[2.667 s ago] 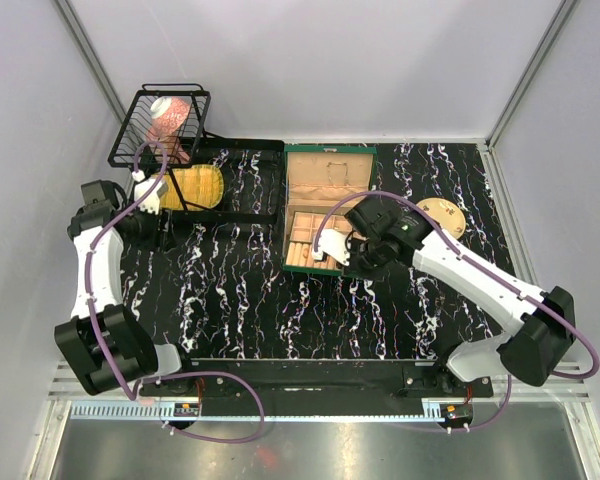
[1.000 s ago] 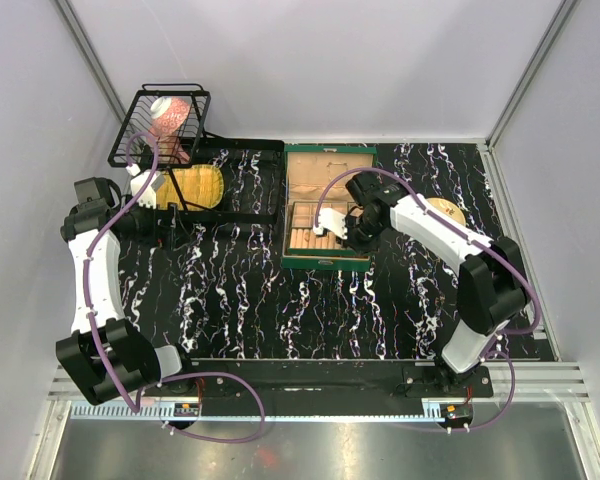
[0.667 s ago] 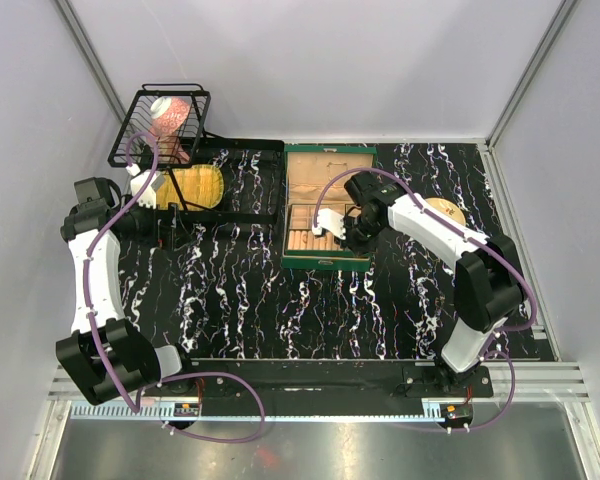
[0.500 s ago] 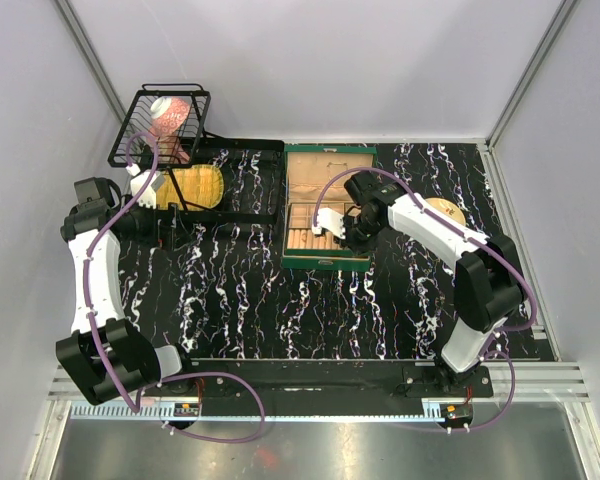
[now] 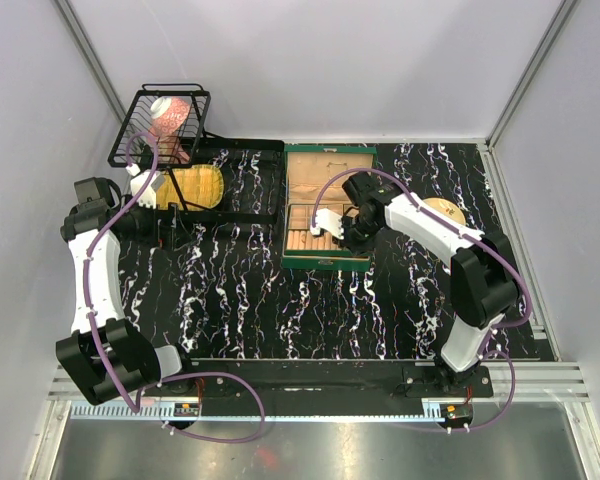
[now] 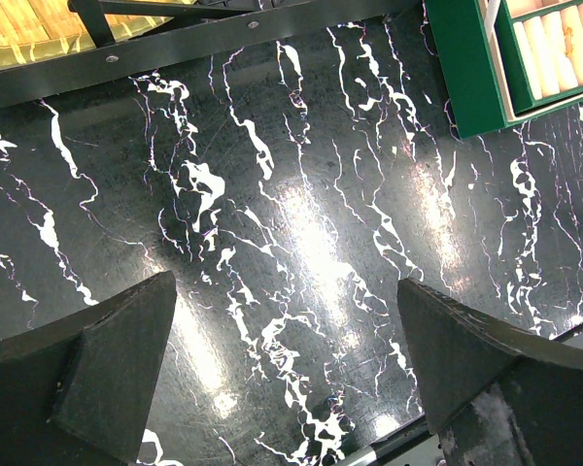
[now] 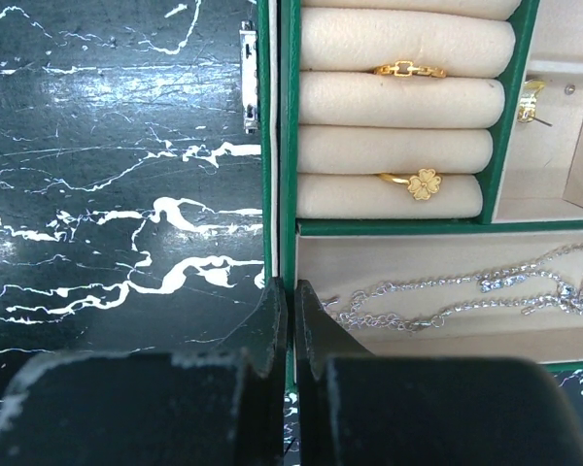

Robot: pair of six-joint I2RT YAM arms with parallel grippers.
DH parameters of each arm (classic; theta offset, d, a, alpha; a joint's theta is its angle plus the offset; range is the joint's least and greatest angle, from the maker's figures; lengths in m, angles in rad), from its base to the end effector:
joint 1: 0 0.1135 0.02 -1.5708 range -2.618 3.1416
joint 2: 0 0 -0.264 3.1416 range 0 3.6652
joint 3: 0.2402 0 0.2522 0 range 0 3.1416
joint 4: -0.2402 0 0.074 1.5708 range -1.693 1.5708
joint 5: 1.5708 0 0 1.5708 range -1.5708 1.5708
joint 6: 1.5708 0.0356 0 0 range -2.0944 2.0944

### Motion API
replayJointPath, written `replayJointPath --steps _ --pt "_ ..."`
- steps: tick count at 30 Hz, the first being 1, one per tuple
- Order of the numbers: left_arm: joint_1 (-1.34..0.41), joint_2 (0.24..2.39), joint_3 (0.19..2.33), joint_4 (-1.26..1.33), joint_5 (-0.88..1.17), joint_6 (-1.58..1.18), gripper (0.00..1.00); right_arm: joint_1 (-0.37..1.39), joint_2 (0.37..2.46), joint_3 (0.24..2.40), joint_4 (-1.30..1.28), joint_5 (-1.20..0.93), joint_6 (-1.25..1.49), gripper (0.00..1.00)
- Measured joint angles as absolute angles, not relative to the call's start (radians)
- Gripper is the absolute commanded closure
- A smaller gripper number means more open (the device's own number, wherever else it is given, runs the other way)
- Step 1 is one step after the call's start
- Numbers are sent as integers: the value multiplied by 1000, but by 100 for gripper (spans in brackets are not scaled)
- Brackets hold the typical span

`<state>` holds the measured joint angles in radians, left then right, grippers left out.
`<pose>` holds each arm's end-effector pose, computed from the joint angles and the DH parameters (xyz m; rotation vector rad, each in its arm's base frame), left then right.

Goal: Organize the mixed jewelry

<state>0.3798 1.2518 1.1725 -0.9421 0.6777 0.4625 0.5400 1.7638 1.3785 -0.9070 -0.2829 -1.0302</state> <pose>0.2305 0.0680 0.3178 0.3283 2.3238 -0.4821 0.2950 0.1884 0.2321 -2.0116 1.9341 0.2905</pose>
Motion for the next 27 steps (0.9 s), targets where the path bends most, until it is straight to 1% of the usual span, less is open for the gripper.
replayJointPath --steps 19,22,23,26,27 --pt "380 1251 1172 -942 678 462 1 536 1773 1354 -862 -302 -1024 99" --pt "380 1250 1172 -942 677 462 1 535 1780 1349 -856 -303 -1024 91" --pt "380 1249 1172 -942 677 462 1 535 1780 1348 -853 -304 -1024 84" --pt "380 1246 1172 -943 678 462 1 535 1780 1346 -849 -305 -1019 76" --pt "380 1245 1172 -943 678 462 1 535 1779 1343 -840 -305 -1018 72"
